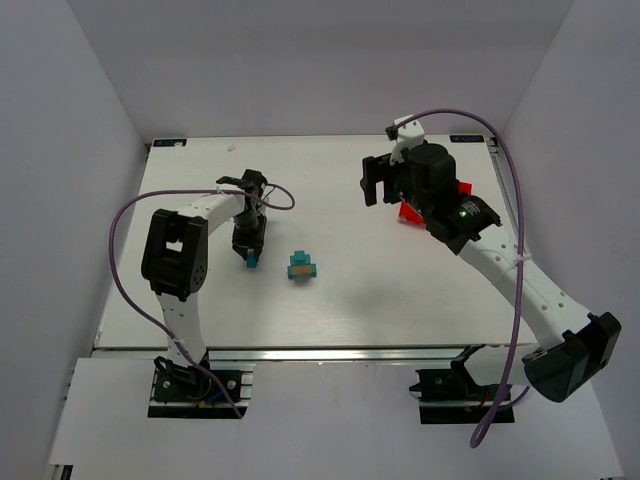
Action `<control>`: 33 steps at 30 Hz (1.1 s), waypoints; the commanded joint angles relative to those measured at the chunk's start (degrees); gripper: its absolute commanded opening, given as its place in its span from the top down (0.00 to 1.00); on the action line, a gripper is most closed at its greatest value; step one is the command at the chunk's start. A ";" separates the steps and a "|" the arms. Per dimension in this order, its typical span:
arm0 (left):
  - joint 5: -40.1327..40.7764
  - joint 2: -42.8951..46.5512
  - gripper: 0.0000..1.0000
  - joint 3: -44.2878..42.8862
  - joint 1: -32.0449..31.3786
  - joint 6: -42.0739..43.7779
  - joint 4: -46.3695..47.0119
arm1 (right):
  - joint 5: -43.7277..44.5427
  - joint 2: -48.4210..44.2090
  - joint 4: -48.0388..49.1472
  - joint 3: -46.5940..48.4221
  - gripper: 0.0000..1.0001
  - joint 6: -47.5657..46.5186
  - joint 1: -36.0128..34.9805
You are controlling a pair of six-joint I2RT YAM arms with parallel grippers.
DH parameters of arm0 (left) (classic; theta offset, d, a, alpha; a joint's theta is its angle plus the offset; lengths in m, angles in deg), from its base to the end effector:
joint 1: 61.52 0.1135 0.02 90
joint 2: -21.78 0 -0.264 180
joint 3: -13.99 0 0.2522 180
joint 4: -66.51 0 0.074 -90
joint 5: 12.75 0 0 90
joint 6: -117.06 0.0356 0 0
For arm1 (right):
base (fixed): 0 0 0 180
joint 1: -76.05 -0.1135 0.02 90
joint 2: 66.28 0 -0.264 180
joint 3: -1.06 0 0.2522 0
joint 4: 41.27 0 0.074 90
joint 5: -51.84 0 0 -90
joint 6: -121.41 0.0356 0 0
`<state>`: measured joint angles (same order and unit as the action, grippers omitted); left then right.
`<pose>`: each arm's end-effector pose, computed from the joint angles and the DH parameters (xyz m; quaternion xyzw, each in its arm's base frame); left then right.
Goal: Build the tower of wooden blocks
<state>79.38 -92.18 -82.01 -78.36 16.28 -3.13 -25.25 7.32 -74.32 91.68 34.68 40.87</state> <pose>0.3562 -0.1064 0.1675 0.0524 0.9982 0.0130 0.0248 0.2425 0.1612 0.4106 -0.1532 0.7817 0.1120 0.5940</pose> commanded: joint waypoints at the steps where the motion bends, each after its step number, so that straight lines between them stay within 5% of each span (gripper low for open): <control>1: 0.24 0.04 0.84 -1.43 0.14 0.59 1.12 | -0.69 0.14 1.27 2.24 0.11 -0.72 0.55; 4: 1.03 0.22 0.63 -1.52 0.14 -0.20 1.12 | -1.04 0.14 1.27 2.24 0.11 -0.81 0.55; 10: 4.28 3.55 0.56 0.76 -0.91 -3.62 3.48 | -1.48 0.05 1.36 2.15 0.11 -0.98 0.55; 13: 3.50 6.53 0.44 4.88 -1.09 -5.03 7.87 | -1.74 0.05 1.53 2.07 0.11 -1.16 0.55; 20: 6.91 13.22 0.41 11.57 -1.18 -10.30 13.33 | -2.88 0.05 2.15 1.63 0.11 -1.42 0.46; 23: 9.38 17.52 0.49 15.25 -1.26 -13.21 17.19 | -3.59 0.14 2.68 1.36 0.11 -1.33 0.46; 33: 7.63 18.07 0.38 19.48 -1.26 -12.50 22.83 | -3.24 0.40 2.41 1.63 0.11 -1.68 0.46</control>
<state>87.25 -73.95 -62.47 -79.39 4.08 17.42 -28.25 7.37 -74.23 91.68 33.87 41.15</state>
